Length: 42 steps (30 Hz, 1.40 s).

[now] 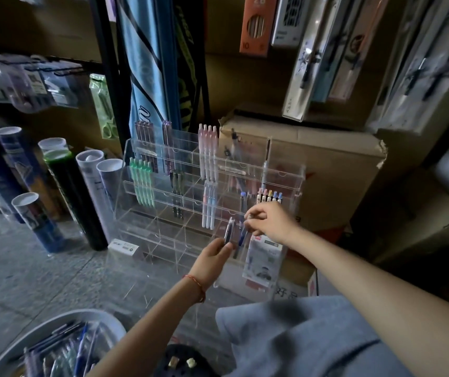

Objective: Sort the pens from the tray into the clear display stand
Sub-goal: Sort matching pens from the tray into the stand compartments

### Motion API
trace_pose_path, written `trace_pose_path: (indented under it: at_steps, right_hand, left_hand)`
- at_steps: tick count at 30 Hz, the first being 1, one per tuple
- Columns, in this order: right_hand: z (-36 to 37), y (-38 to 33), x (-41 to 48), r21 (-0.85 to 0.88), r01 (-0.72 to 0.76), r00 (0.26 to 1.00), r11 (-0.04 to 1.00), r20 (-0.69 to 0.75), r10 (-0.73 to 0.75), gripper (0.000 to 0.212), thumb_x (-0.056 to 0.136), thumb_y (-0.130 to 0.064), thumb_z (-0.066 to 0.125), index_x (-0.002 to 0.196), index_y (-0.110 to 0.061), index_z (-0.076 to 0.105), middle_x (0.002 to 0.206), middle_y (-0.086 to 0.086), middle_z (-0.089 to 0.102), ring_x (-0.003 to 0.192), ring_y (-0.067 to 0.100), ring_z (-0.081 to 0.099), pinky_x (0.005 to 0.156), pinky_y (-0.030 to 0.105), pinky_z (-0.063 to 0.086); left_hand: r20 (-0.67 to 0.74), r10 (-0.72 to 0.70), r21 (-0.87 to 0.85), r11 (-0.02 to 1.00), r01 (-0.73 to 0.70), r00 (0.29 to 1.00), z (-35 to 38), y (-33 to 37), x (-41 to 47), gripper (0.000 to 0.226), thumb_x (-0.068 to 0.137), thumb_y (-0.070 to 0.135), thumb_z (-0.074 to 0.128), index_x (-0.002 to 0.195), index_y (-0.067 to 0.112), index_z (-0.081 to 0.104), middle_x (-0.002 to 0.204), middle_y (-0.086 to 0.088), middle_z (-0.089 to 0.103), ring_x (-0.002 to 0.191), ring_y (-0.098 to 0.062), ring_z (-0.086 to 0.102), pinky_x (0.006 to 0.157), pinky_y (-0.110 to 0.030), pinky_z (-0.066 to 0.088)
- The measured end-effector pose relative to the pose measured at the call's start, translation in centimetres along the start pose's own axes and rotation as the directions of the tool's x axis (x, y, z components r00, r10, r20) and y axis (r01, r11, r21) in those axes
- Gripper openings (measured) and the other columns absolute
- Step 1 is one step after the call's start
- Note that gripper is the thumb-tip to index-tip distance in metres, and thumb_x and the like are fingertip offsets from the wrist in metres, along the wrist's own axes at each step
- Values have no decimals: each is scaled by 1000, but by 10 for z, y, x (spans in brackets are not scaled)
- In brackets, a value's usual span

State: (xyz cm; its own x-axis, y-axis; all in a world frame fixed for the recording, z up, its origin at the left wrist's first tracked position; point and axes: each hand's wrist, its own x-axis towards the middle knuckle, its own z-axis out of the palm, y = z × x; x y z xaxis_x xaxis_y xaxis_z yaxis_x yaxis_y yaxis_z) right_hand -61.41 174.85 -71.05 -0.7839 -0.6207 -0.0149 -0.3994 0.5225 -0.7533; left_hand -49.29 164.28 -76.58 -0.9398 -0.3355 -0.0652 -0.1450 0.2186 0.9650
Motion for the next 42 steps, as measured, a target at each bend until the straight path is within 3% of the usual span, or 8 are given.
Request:
trace_pose_path:
  at_steps: [3,6,10,16,25,32,36,42]
  right_hand:
    - [11,6,-2,-54,-18,999,998,27,19,13,86,0,60,98,3,65,82,6,66,68,6,59,61,13,46]
    - [23,8,-2,-98,-21,999,995,44,26,11,84,-2,63,94,1,67,96,13,69,84,13,61,74,21,47]
    - [29,9,0,-190,-16,1000,982,11,19,9,81,-8,69,89,-7,70,93,9,69,89,22,64,84,33,51]
    - [32,7,-3,-328,17,1000,944,2,-18,11,82,-17,69,89,-9,70,91,8,69,86,20,63,82,33,51]
    - [30,2,-5,-394,49,999,918,32,-40,16,85,-20,66,96,-9,69,93,7,65,83,17,54,73,25,37]
    - [35,4,-5,-399,6,1000,917,8,-3,15,88,-19,61,98,-8,66,99,10,66,94,24,60,78,29,42]
    - [37,4,-7,-439,17,1000,898,-7,-22,16,90,-19,58,99,-8,64,96,9,63,82,18,51,70,23,33]
    - [12,-26,-1,-344,131,987,930,-42,-155,18,94,-18,51,98,-3,60,78,9,60,51,9,44,50,13,36]
  left_hand:
    - [31,-6,41,999,5,1000,2,-7,4,14,98,15,40,91,15,52,67,5,40,58,-6,35,51,-10,31]
    - [22,4,70,998,-5,1000,-3,-9,10,14,98,16,40,94,13,53,67,6,40,59,-6,34,50,-11,31]
    - [109,-38,79,996,30,993,-16,-10,17,26,100,19,35,109,9,57,71,5,40,62,-7,35,55,-14,31]
    - [176,-113,-7,993,116,978,-27,-15,20,26,101,25,32,106,20,57,108,-5,49,100,-16,43,69,-20,36]
    - [209,-171,-91,977,194,963,-31,-13,20,36,102,29,28,119,15,56,120,2,51,114,-17,46,96,-37,37]
    - [213,-170,-94,977,193,962,-30,-17,22,31,101,33,29,110,24,57,131,0,51,117,-17,47,99,-39,37]
    - [207,-178,-108,973,203,962,-31,-18,23,32,101,33,29,110,23,57,132,1,51,119,-18,47,100,-40,37]
    - [209,-194,-97,971,218,958,-31,-16,25,31,101,31,30,107,21,59,125,0,53,117,-20,50,100,-43,39]
